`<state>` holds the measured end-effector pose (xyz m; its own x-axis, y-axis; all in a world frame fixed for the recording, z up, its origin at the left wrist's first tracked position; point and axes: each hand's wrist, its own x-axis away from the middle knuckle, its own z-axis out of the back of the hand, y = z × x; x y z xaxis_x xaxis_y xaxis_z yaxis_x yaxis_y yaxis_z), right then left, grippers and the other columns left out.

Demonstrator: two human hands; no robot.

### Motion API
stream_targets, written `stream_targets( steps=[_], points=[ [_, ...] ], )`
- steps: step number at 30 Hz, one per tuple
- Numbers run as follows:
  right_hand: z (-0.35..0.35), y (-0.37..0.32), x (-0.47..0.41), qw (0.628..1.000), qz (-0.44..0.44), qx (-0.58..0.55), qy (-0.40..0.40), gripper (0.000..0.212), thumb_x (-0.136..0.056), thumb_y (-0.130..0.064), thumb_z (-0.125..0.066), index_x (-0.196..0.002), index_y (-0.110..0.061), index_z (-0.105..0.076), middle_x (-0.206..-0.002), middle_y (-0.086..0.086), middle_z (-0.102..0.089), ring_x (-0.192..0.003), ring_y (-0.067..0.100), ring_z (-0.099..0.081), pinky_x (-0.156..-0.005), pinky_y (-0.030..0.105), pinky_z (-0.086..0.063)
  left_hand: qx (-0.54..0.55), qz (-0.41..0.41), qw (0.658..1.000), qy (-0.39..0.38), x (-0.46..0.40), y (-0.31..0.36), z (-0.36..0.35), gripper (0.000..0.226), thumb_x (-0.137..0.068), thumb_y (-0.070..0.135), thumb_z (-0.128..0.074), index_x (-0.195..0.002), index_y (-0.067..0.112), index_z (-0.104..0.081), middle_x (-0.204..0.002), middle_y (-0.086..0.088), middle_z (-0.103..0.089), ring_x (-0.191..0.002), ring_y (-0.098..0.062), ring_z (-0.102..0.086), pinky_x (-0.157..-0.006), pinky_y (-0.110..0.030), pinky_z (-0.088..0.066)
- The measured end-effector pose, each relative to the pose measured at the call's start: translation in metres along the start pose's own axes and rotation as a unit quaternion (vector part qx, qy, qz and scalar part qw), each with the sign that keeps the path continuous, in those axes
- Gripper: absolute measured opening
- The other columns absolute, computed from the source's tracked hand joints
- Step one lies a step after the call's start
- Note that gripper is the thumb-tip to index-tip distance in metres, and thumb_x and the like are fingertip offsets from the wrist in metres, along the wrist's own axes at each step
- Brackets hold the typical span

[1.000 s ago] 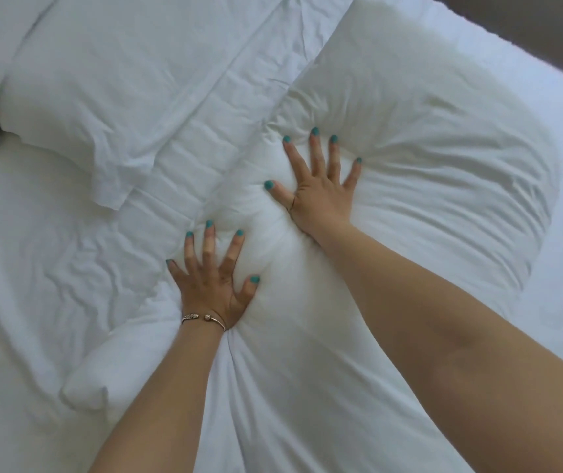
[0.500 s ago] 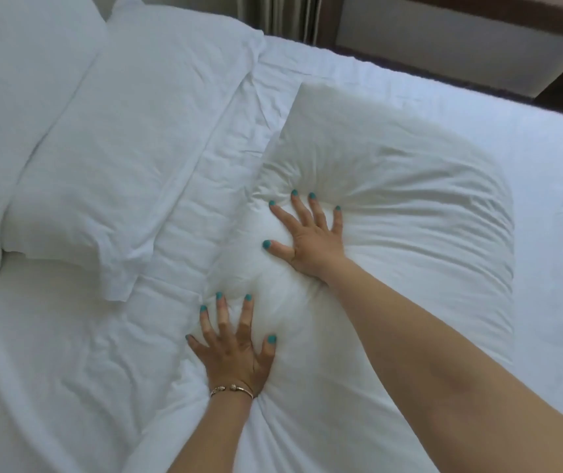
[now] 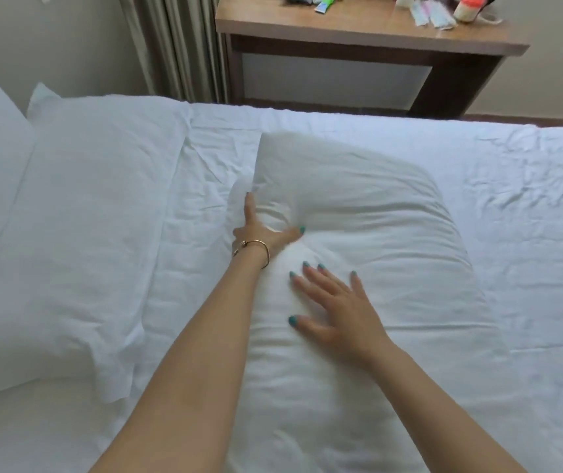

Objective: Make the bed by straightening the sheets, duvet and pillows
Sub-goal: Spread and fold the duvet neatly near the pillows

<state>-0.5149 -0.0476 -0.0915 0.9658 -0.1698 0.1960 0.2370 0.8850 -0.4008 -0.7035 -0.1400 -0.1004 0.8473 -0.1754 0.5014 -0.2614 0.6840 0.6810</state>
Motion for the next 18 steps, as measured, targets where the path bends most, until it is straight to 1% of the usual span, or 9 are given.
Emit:
stream_targets(
  steps=[2, 3, 4, 6, 8, 10, 13, 15, 18],
  points=[
    [0.010, 0.009, 0.010, 0.978, -0.201, 0.038, 0.046, 0.096, -0.063, -0.094, -0.033, -0.141, -0.063, 0.013, -0.159, -0.016, 0.018, -0.148, 0.015, 0.016, -0.114, 0.062, 0.005, 0.039, -0.011, 0.999, -0.019, -0.005, -0.005, 0.000, 0.120, -0.060, 0.059, -0.080, -0.145, 0.045, 0.004, -0.144, -0.009, -0.042, -0.123, -0.033, -0.049, -0.096, -0.035, -0.040],
    [0.015, 0.013, 0.014, 0.961, -0.273, 0.027, 0.039, 0.100, -0.059, -0.097, -0.032, -0.139, -0.065, 0.017, -0.160, -0.009, 0.021, -0.148, 0.022, 0.019, -0.113, 0.065, 0.004, 0.056, -0.038, 0.998, -0.018, -0.002, -0.009, 0.002, 0.113, -0.064, 0.052, -0.081, -0.146, 0.042, -0.004, -0.141, -0.004, -0.045, -0.121, -0.031, -0.051, -0.092, -0.030, -0.038],
    [0.020, 0.012, 0.018, 0.954, -0.300, 0.016, 0.016, 0.098, -0.057, -0.099, -0.029, -0.137, -0.066, 0.018, -0.161, -0.005, 0.021, -0.147, 0.027, 0.020, -0.112, 0.067, 0.003, 0.068, -0.069, 0.995, -0.012, 0.002, -0.011, 0.008, 0.105, -0.067, 0.045, -0.081, -0.145, 0.039, -0.011, -0.136, -0.001, -0.048, -0.117, -0.028, -0.052, -0.088, -0.027, -0.037],
    [0.026, 0.002, 0.021, 0.965, -0.262, 0.012, -0.022, 0.093, -0.056, -0.099, -0.024, -0.136, -0.069, 0.014, -0.162, -0.007, 0.017, -0.148, 0.029, 0.017, -0.112, 0.067, 0.003, 0.091, -0.130, 0.987, 0.018, 0.009, -0.022, 0.029, 0.095, -0.070, 0.037, -0.081, -0.143, 0.039, -0.021, -0.121, 0.005, -0.052, -0.103, -0.020, -0.053, -0.085, -0.025, -0.038],
    [0.027, -0.012, 0.019, 0.978, -0.206, 0.021, -0.004, 0.092, -0.054, -0.099, -0.017, -0.137, -0.069, 0.009, -0.162, -0.012, 0.010, -0.149, 0.024, 0.011, -0.112, 0.066, 0.002, 0.102, -0.166, 0.980, 0.036, 0.006, -0.042, 0.053, 0.091, -0.069, 0.035, -0.083, -0.140, 0.041, -0.027, -0.115, 0.011, -0.052, -0.097, -0.013, -0.052, -0.088, -0.026, -0.041],
    [0.020, -0.022, 0.017, 0.981, -0.184, 0.061, -0.008, 0.091, -0.056, -0.098, -0.011, -0.139, -0.066, 0.009, -0.161, -0.015, 0.011, -0.149, 0.021, 0.014, -0.111, 0.067, 0.003, 0.123, -0.139, 0.983, 0.010, -0.006, -0.064, 0.062, 0.099, -0.061, 0.044, -0.085, -0.141, 0.042, -0.026, -0.124, 0.012, -0.051, -0.106, -0.014, -0.053, -0.094, -0.030, -0.043],
    [-0.009, -0.025, 0.012, 0.981, -0.156, 0.109, -0.037, 0.076, -0.066, -0.090, -0.001, -0.137, -0.067, 0.015, -0.159, -0.014, 0.022, -0.145, 0.023, 0.028, -0.110, 0.067, 0.010, 0.125, -0.082, 0.988, -0.026, -0.022, -0.080, 0.059, 0.118, -0.044, 0.058, -0.082, -0.145, 0.038, -0.024, -0.136, 0.008, -0.047, -0.122, -0.020, -0.050, -0.100, -0.032, -0.041],
    [-0.014, -0.022, 0.008, 0.983, -0.153, 0.098, -0.033, 0.070, -0.069, -0.087, 0.000, -0.135, -0.069, 0.016, -0.160, -0.015, 0.021, -0.144, 0.023, 0.029, -0.110, 0.066, 0.013, 0.127, -0.083, 0.987, -0.042, -0.031, -0.073, 0.062, 0.111, -0.053, 0.050, -0.086, -0.145, 0.033, -0.027, -0.137, 0.007, -0.047, -0.123, -0.020, -0.050, -0.098, -0.029, -0.041],
    [-0.016, -0.017, 0.016, 0.987, -0.136, 0.089, 0.000, 0.069, -0.075, -0.087, -0.007, -0.139, -0.067, 0.009, -0.161, -0.016, 0.015, -0.146, 0.021, 0.023, -0.112, 0.062, 0.011, 0.122, -0.122, 0.985, 0.001, -0.033, -0.071, 0.065, 0.103, -0.058, 0.046, -0.085, -0.145, 0.033, -0.031, -0.135, 0.010, -0.050, -0.117, -0.015, -0.052, -0.099, -0.031, -0.043]
  ],
)
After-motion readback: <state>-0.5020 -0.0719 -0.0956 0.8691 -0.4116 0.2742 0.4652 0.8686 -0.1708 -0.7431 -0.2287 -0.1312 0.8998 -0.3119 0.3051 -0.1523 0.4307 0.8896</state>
